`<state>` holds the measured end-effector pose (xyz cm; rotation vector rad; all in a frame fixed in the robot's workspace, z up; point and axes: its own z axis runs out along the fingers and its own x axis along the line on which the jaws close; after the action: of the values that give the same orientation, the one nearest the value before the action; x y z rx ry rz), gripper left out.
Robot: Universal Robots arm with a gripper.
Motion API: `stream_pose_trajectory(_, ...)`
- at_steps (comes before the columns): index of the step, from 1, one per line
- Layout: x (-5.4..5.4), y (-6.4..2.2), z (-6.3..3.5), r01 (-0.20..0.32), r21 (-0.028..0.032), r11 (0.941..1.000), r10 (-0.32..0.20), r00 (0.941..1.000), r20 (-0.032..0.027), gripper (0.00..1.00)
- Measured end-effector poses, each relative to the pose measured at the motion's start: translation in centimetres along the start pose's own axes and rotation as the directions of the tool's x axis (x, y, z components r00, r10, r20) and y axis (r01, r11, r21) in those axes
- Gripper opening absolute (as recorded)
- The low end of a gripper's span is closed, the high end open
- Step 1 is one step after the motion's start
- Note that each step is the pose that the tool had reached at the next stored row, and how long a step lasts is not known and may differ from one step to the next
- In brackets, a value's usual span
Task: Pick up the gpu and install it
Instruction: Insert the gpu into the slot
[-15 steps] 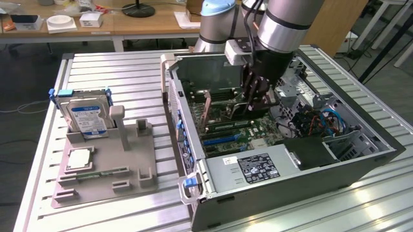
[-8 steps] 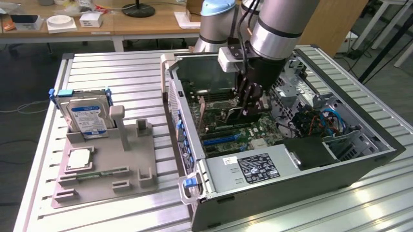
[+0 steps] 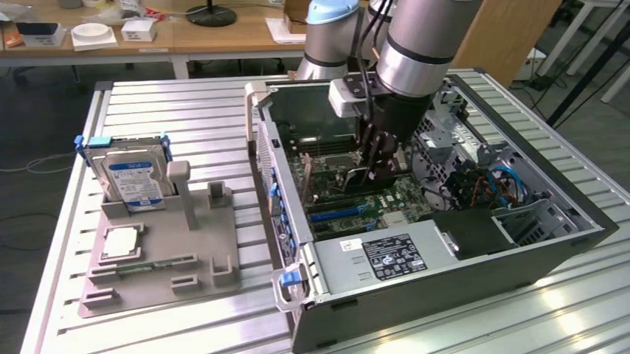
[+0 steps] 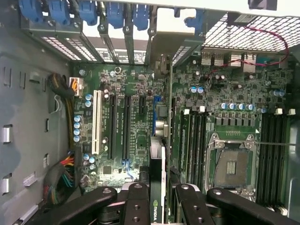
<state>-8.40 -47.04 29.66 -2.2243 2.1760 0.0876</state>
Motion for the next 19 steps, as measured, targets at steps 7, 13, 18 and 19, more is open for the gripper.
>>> stream_pose_trajectory(7, -0.2, 1.05, 1.19, -0.01, 0.009, 0.9999, 0.01, 1.0, -0.0003, 0.26)
stream_pose_trajectory(13, -0.3, 1.18, 2.28, -0.009, 0.0149, 0.9998, 0.009, 1.0, -0.0003, 0.26)
stream_pose_trajectory(18, -0.5, 1.67, 2.97, -0.009, 0.0248, 0.9997, 0.009, 1.0, -0.0006, 0.26)
stream_pose_trajectory(19, -0.6, 1.83, 3.04, -0.008, 0.0273, 0.9996, 0.008, 1.0, -0.0005, 0.26)
